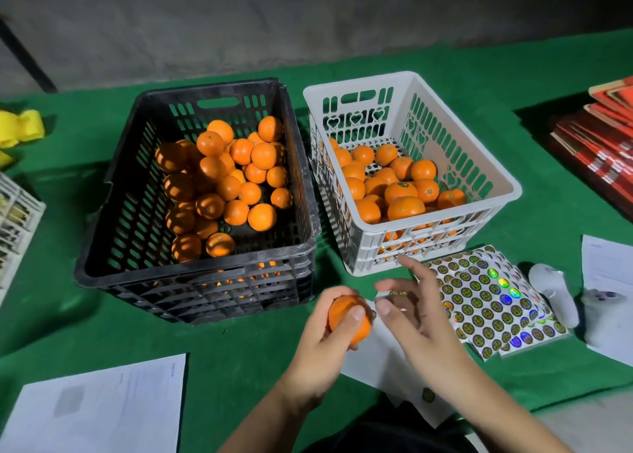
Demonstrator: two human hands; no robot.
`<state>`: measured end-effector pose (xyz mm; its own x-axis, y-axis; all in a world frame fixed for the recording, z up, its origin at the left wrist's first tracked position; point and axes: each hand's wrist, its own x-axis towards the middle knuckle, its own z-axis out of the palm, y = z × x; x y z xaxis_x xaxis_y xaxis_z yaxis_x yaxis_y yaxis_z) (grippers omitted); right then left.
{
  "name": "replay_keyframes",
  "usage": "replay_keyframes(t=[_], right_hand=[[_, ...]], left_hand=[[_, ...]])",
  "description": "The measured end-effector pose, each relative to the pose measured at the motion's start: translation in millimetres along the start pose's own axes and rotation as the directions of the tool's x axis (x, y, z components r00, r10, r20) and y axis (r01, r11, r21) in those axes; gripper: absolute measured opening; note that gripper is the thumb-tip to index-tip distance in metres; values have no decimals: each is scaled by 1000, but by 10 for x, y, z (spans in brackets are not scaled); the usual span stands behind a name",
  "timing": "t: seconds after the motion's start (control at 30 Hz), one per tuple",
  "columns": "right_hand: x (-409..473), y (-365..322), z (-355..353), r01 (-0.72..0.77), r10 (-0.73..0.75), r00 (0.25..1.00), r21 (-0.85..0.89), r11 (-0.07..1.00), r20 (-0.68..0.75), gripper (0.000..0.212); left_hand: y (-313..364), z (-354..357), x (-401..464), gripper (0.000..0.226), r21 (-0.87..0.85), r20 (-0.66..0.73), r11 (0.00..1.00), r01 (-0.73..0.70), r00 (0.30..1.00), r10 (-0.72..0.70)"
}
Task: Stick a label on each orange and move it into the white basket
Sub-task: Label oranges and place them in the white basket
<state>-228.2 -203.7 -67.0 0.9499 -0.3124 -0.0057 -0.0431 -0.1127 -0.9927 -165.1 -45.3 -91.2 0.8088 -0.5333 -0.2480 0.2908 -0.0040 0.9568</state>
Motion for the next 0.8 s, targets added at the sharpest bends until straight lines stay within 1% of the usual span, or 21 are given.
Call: replay_keyframes(t=[0.1,0.2,0.27,0.3,0.37,0.43,0.47,0.5,0.53,0.57,0.6,0.63,0.7,0.73,0.77,0.8], right_hand=[[69,-53,220,-27,26,1000,121,992,8,72],[136,-152,302,0,2,1000,156,988,-10,78],[177,-226,324,25,-23,1000,168,986,-10,75],[201,-253,334,33,-32,999,182,983,-11,71],[268,-304,330,39,-39,999,202,979,-7,63],[382,-380,289,50,-56,998,188,981,26,60],[456,-423,250,72,-80,996,176,982,42,60],[548,-469,201,102,-111,993,160,982,48,63],[650,-512,149,136,-144,988,141,981,52,67],[758,-558,106,167,-174,983,116,979,55,71],[870,-610,68,198,-203,977,86,977,59,75],[986,-664,31,238,-240,969,47,970,62,78],[1214,-740,-65,343,-341,939,-78,936,38,81],[1336,-750,-138,375,-381,925,-158,913,-4,82],[1468,-742,-230,377,-403,912,-236,896,-73,83],[1612,-717,-335,343,-402,902,-302,889,-156,83]], left_hand=[[190,149,-33,35,-52,33,996,-74,997,76],[296,255,-20,33,-132,15,982,-138,990,141],[320,276,-25,34,-180,-8,970,-163,986,165],[346,286,-14,40,-238,-21,958,-161,987,161],[387,303,18,59,-361,-28,922,-139,990,138],[454,300,86,70,-330,-4,938,-110,993,115],[499,282,131,68,-250,6,962,-109,993,114],[561,248,157,63,-90,29,984,-152,988,155],[628,204,173,61,108,82,962,-252,966,244],[684,151,184,60,270,165,889,-370,927,336],[755,89,205,60,396,217,804,-444,896,388],[866,23,232,58,493,211,746,-449,893,398],[1040,-171,368,50,689,109,602,-405,878,467],[1117,-309,441,47,762,58,534,-367,859,508],[1201,-458,530,43,802,21,494,-335,843,537],[1286,-615,631,40,829,-7,477,-293,846,533]])
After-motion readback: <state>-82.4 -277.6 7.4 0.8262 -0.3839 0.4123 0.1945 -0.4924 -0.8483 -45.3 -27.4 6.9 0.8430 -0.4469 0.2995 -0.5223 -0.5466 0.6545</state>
